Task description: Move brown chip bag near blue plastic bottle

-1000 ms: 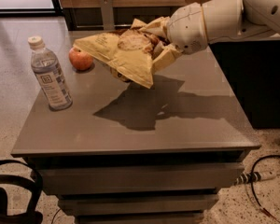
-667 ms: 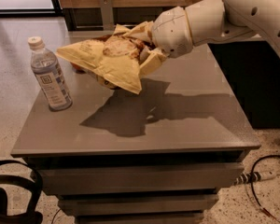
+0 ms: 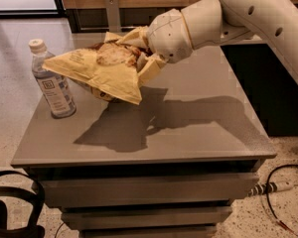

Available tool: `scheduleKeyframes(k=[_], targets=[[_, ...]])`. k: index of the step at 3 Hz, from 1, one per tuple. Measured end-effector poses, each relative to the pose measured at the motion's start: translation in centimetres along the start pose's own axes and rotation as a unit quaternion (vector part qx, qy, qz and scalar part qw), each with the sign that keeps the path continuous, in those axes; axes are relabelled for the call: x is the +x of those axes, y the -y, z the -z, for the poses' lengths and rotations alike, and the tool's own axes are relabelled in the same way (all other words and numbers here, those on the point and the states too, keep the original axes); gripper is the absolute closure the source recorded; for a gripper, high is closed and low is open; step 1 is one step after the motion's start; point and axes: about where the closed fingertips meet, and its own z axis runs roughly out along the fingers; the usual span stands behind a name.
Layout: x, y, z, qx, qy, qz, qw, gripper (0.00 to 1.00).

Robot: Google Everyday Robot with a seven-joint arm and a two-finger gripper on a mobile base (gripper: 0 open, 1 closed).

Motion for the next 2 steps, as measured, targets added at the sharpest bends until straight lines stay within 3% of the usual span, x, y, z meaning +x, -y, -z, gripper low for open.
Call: scheduleKeyframes(k=[2], targets=[[-0.21, -0.08, -0.46, -0.005, 0.002, 0.001, 1.0, 0.36]])
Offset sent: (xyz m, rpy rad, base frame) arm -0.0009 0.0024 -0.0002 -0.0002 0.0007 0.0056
